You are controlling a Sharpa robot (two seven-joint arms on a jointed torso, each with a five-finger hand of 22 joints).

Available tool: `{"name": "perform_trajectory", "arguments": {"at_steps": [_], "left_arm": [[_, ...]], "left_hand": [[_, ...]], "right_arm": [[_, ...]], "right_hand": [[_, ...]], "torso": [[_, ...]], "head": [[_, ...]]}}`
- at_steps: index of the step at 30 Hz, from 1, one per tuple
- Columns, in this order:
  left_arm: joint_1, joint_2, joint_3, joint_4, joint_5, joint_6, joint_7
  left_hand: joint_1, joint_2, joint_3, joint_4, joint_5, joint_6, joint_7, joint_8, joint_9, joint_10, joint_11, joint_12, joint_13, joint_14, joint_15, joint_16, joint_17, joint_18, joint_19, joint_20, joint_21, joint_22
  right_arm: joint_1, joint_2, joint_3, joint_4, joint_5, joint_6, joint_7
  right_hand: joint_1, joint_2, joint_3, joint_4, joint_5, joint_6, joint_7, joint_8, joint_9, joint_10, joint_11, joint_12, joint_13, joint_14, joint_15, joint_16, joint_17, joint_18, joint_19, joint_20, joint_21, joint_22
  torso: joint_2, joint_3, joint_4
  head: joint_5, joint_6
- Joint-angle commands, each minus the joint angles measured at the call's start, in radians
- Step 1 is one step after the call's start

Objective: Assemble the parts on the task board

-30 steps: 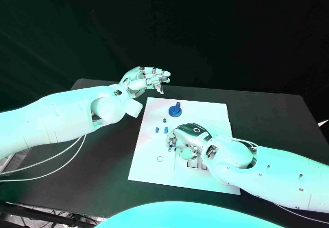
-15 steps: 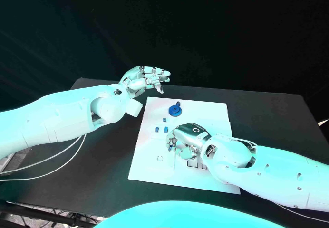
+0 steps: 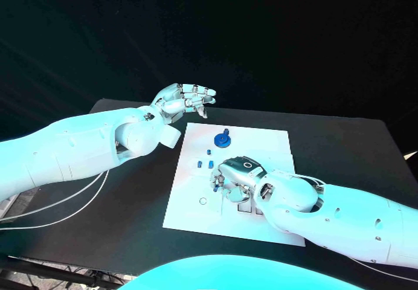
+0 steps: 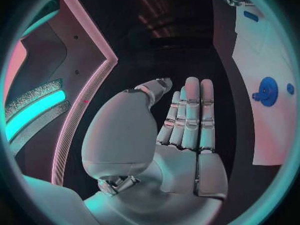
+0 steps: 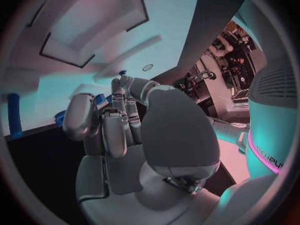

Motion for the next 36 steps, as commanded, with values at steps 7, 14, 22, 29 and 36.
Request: {"name": "perform_trajectory", "arguments": {"at_steps": [7,14,22,29,36], "left_arm": [[0.001,0.0,0.001,0.003,0.0,0.013,0.004],[0.001,-0.002,0.001,0.005,0.0,0.014,0.001],[0.001,-0.002,0.001,0.005,-0.001,0.014,-0.001],[0.001,-0.003,0.001,0.004,-0.001,0.012,0.0],[0.001,-0.004,0.001,0.001,-0.002,0.004,0.007]], "left_hand": [[0.01,-0.003,-0.005,-0.001,-0.003,-0.005,0.016,-0.006,-0.002,-0.003,0.0,-0.003,-0.001,-0.003,0.006,-0.004,-0.001,0.005,0.005,0.001,-0.006,-0.001],[0.011,-0.003,-0.005,-0.001,-0.003,-0.007,0.016,-0.006,-0.002,-0.005,0.001,-0.004,-0.001,-0.004,0.006,-0.005,-0.001,0.005,0.005,0.002,-0.008,-0.002],[0.012,-0.003,-0.006,-0.001,-0.003,-0.007,0.016,-0.006,-0.002,-0.005,0.001,-0.004,-0.002,-0.004,0.006,-0.005,-0.001,0.005,0.005,0.002,-0.009,-0.002],[0.012,-0.003,-0.006,-0.001,-0.003,-0.007,0.016,-0.006,-0.002,-0.005,0.001,-0.004,-0.002,-0.004,0.006,-0.005,-0.001,0.005,0.005,0.002,-0.009,-0.002],[0.014,-0.001,-0.005,-0.002,-0.002,-0.008,0.016,-0.006,-0.002,-0.006,0.001,-0.004,-0.002,-0.005,0.006,-0.005,-0.001,0.005,0.005,0.002,-0.01,-0.003]], "right_arm": [[-0.006,0.013,-0.003,-0.005,-0.018,0.026,-0.014],[-0.007,0.017,-0.004,-0.006,-0.019,0.046,-0.02],[-0.007,0.018,-0.005,-0.011,-0.006,0.068,-0.026],[-0.007,-0.006,-0.005,0.012,-0.002,0.015,-0.03],[0.006,-0.054,-0.004,0.06,-0.001,-0.041,-0.036]], "right_hand": [[-0.007,0.005,0.001,-0.008,0.001,0.004,0.003,0.002,0.002,0.025,-0.026,-0.003,0.001,0.048,-0.007,-0.006,0.0,-0.015,-0.002,0.001,-0.003,0.113],[-0.016,0.005,-0.002,-0.008,0.0,0.001,0.006,-0.001,0.003,0.023,-0.023,-0.009,0.001,0.048,-0.005,-0.006,-0.001,-0.015,-0.003,0.003,-0.005,0.114],[-0.095,-0.03,-0.031,0.016,0.017,-0.058,0.025,-0.047,-0.004,-0.064,0.009,-0.079,-0.019,0.038,0.024,-0.026,-0.032,-0.001,-0.044,0.023,-0.106,0.086],[-0.11,-0.061,-0.068,0.027,-0.008,-0.111,0.033,-0.089,-0.012,-0.187,0.03,-0.105,-0.054,-0.003,0.041,-0.078,-0.121,0.021,-0.1,0.051,-0.251,0.038],[-0.106,-0.06,-0.082,0.029,-0.008,-0.113,0.035,-0.094,-0.012,-0.2,0.032,-0.094,-0.057,-0.006,0.043,-0.075,-0.122,0.022,-0.099,0.054,-0.253,0.038]], "torso": [[0.001,-0.0001,0.0007],[0.0,-0.0009,0.0],[0.0,-0.0007,0.0002],[-0.001,-0.0002,0.0],[-0.002,-0.0007,-0.0016]], "head": [[0.0,-0.003],[0.0,-0.003],[-0.001,-0.003],[-0.001,0.0],[-0.007,0.008]]}}
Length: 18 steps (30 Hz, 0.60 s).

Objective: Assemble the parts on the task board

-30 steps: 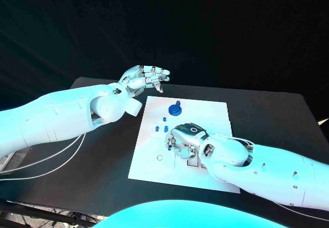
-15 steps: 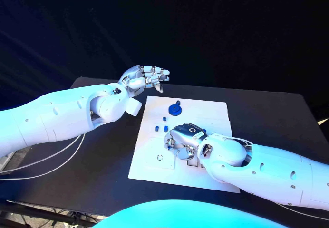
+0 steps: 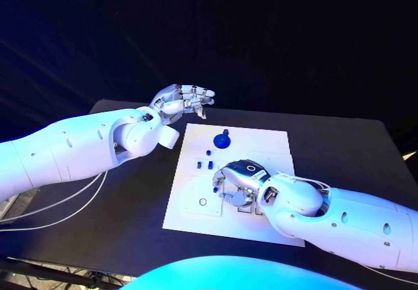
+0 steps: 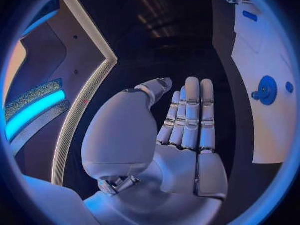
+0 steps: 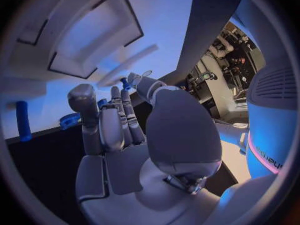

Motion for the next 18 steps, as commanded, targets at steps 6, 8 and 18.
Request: {"name": "perform_trajectory", "arguments": {"at_steps": [6,8,18], "left_arm": [[0.001,0.001,0.001,-0.002,-0.001,0.0,0.017],[0.001,0.001,0.001,-0.003,-0.001,0.0,0.017],[0.0,0.005,0.0,-0.008,-0.001,0.005,0.016]], "left_hand": [[0.011,0.004,-0.005,-0.002,-0.002,-0.008,0.017,-0.006,-0.001,-0.005,0.001,-0.003,-0.001,-0.001,0.002,-0.005,-0.002,0.006,0.006,0.002,-0.006,-0.001],[0.011,0.004,-0.005,-0.002,-0.002,-0.008,0.017,-0.006,-0.001,-0.005,0.001,-0.003,-0.001,-0.001,0.002,-0.005,-0.002,0.006,0.006,0.002,-0.006,-0.001],[0.011,0.004,-0.005,-0.002,-0.002,-0.008,0.017,-0.006,-0.001,-0.005,0.001,-0.003,-0.001,-0.001,0.002,-0.005,-0.002,0.006,0.006,0.002,-0.006,-0.001]], "right_arm": [[0.02,-0.065,0.007,0.056,0.009,-0.097,-0.006],[0.026,-0.091,0.012,0.078,0.016,-0.11,-0.007],[0.084,-0.22,0.024,0.12,0.089,-0.058,-0.034]], "right_hand": [[0.0,-0.002,-0.022,0.01,-0.011,-0.005,0.003,-0.01,-0.002,0.002,-0.002,0.031,0.0,0.006,0.005,0.012,0.012,0.003,0.013,-0.001,0.023,0.042],[0.0,-0.002,-0.027,0.012,-0.015,-0.004,0.003,-0.011,-0.002,0.001,-0.002,0.035,0.0,0.007,0.005,0.013,0.012,0.003,0.015,-0.001,0.024,0.043],[0.008,-0.005,-0.038,0.016,-0.015,-0.007,-0.001,-0.017,-0.003,0.0,-0.004,0.053,-0.001,0.015,0.004,0.025,0.024,-0.001,0.03,-0.004,0.046,0.05]], "torso": [[0.0,0.0009,0.0003],[0.001,0.0008,0.0006],[0.0,-0.0009,-0.0015]], "head": [[-0.012,0.016],[-0.017,0.021],[-0.035,0.029]]}}
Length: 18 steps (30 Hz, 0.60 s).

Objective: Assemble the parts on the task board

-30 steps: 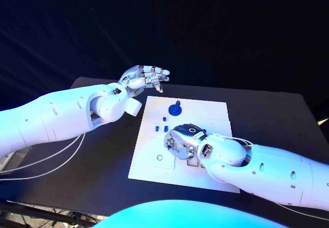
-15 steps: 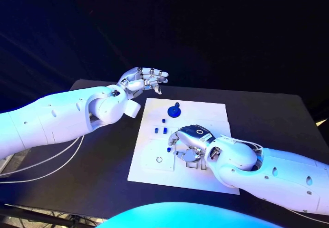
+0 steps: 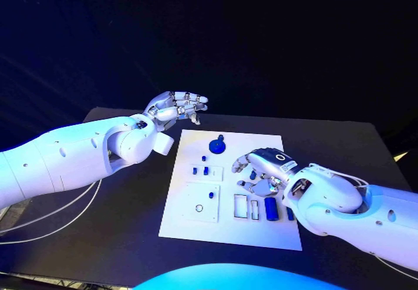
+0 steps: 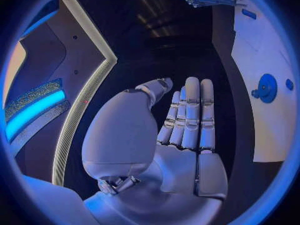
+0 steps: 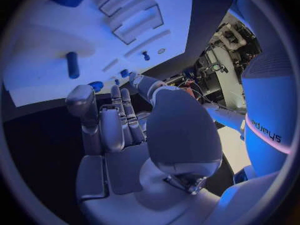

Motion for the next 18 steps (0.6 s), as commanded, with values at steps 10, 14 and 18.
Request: {"name": "perform_trajectory", "arguments": {"at_steps": [10,14,18], "left_arm": [[0.0,0.005,0.0,-0.001,-0.004,0.01,0.01],[0.0,0.006,0.0,-0.002,-0.002,0.015,0.007],[0.0,0.007,0.0,-0.003,-0.001,0.019,0.005]], "left_hand": [[0.009,0.0,-0.005,-0.002,-0.002,-0.007,0.017,-0.004,-0.001,-0.004,0.001,-0.002,-0.001,0.0,0.002,-0.005,-0.001,0.006,0.007,0.002,-0.006,-0.002],[0.009,0.001,-0.006,-0.002,-0.002,-0.007,0.017,-0.004,-0.001,-0.004,0.001,-0.002,-0.001,0.0,0.002,-0.005,-0.001,0.006,0.007,0.002,-0.007,-0.002],[0.009,0.001,-0.006,-0.002,-0.002,-0.007,0.017,-0.004,-0.001,-0.004,0.001,-0.002,-0.001,-0.001,0.002,-0.005,-0.001,0.006,0.007,0.002,-0.007,-0.003]], "right_arm": [[0.034,-0.078,0.006,-0.052,0.054,0.127,-0.012],[0.036,-0.07,0.006,-0.07,0.059,0.157,-0.012],[0.036,-0.056,0.005,-0.087,0.065,0.176,-0.015]], "right_hand": [[0.161,0.023,-0.357,0.173,0.031,-0.07,-0.013,-0.07,-0.015,-0.141,0.016,0.111,-0.031,-0.013,0.026,0.004,-0.053,0.009,-0.013,0.015,-0.094,0.029],[0.2,0.019,-0.392,0.233,0.026,-0.082,-0.017,-0.076,-0.013,-0.159,0.019,0.135,-0.032,-0.015,0.025,0.01,-0.055,0.008,-0.009,0.018,-0.095,0.032],[0.209,0.024,-0.393,0.243,0.022,-0.081,-0.014,-0.074,-0.011,-0.158,0.017,0.144,-0.032,-0.013,0.024,0.013,-0.051,0.006,-0.004,0.018,-0.084,0.036]], "torso": [[0.001,0.0019,-0.0002],[0.001,0.0005,-0.0002],[0.002,0.0006,0.0007]], "head": [[-0.011,0.002],[-0.012,0.0],[-0.013,-0.001]]}}
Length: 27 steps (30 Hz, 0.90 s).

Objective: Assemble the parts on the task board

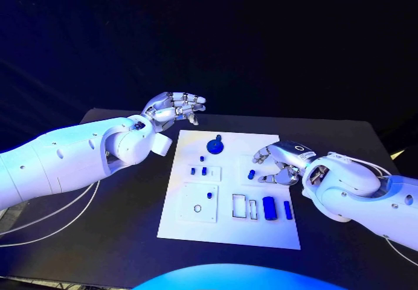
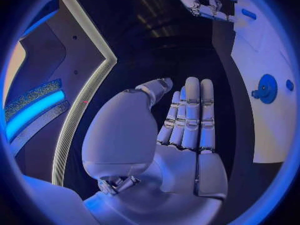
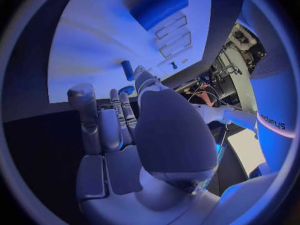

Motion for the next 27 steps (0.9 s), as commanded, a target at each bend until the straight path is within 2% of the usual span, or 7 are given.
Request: {"name": "perform_trajectory", "arguments": {"at_steps": [1,6,11,17,22,27], "left_arm": [[0.0,0.003,0.0,0.0,0.0,0.017,0.004],[0.0,0.003,0.0,-0.001,0.001,0.02,-0.001],[0.0,0.003,0.0,-0.002,0.001,0.021,-0.003],[0.0,0.003,0.0,-0.002,0.001,0.022,-0.003],[0.0,0.003,0.0,-0.001,0.001,0.023,-0.003],[0.001,0.001,0.0,0.0,0.001,0.022,-0.003]], "left_hand": [[0.009,0.001,-0.006,-0.002,-0.002,-0.007,0.017,-0.004,-0.001,-0.004,0.001,-0.002,-0.001,-0.001,0.002,-0.005,-0.001,0.006,0.007,0.002,-0.007,-0.001],[0.007,0.002,-0.008,0.001,-0.003,-0.007,0.018,-0.004,-0.001,-0.005,0.002,-0.002,-0.002,-0.001,0.003,-0.006,-0.001,0.005,0.007,0.002,-0.008,-0.002],[0.006,0.002,-0.009,0.003,-0.004,-0.007,0.018,-0.003,-0.002,-0.005,0.002,-0.002,-0.002,-0.001,0.003,-0.006,-0.001,0.005,0.008,0.003,-0.009,-0.003],[0.006,0.002,-0.009,0.003,-0.004,-0.007,0.018,-0.003,-0.002,-0.005,0.002,-0.002,-0.002,-0.001,0.003,-0.006,-0.001,0.005,0.008,0.003,-0.009,-0.003],[0.006,0.002,-0.009,0.003,-0.004,-0.007,0.018,-0.003,-0.002,-0.005,0.002,-0.002,-0.002,-0.001,0.003,-0.006,-0.001,0.005,0.008,0.003,-0.009,-0.003],[0.006,0.002,-0.009,0.003,-0.004,-0.007,0.018,-0.003,-0.002,-0.005,0.002,-0.002,-0.002,-0.001,0.003,-0.006,-0.001,0.005,0.008,0.003,-0.009,-0.003]], "right_arm": [[0.0,0.011,-0.001,-0.012,0.011,0.066,-0.002],[-0.003,0.037,-0.003,-0.038,0.019,0.05,-0.004],[-0.005,0.056,-0.004,-0.056,0.023,0.038,0.001],[-0.008,0.071,-0.005,-0.062,0.026,0.027,0.01],[-0.009,0.078,-0.006,-0.062,0.031,0.032,0.013],[-0.011,0.083,-0.007,-0.071,0.032,0.049,0.011]], "right_hand": [[0.013,0.001,0.001,0.006,-0.006,-0.004,0.004,-0.001,0.002,-0.004,-0.003,0.009,0.0,0.0,0.002,0.006,0.006,0.006,0.007,0.002,0.012,0.039],[0.033,0.033,0.035,0.001,-0.005,0.021,0.014,0.01,0.009,0.051,-0.023,0.052,0.004,0.036,-0.018,0.046,0.071,-0.011,0.062,-0.011,0.126,0.075],[0.041,0.044,0.079,-0.001,-0.007,0.044,0.012,0.014,0.009,0.093,-0.032,0.056,-0.001,0.039,-0.027,0.044,0.07,-0.017,0.082,-0.02,0.163,0.088],[0.04,0.047,0.146,-0.001,-0.008,0.073,0.01,0.015,0.008,0.15,-0.04,0.038,-0.005,0.047,-0.034,0.053,0.087,-0.023,0.095,-0.027,0.193,0.101],[0.031,0.039,0.185,-0.002,-0.01,0.086,0.009,0.016,0.009,0.177,-0.042,0.019,-0.005,0.049,-0.036,0.056,0.093,-0.024,0.099,-0.03,0.202,0.107],[0.023,0.034,0.196,-0.001,-0.013,0.09,0.009,0.015,0.01,0.182,-0.042,0.01,-0.005,0.049,-0.036,0.056,0.093,-0.024,0.099,-0.03,0.201,0.108]], "torso": [[0.002,0.0002,0.0013],[0.001,-0.0004,0.002],[0.001,-0.0002,0.0021],[0.001,-0.0003,0.0009],[0.001,-0.0002,0.0013],[0.001,-0.0009,0.0004]], "head": [[-0.001,-0.003],[-0.002,-0.001],[-0.002,-0.002],[-0.001,-0.003],[-0.001,-0.004],[-0.002,-0.004]]}}
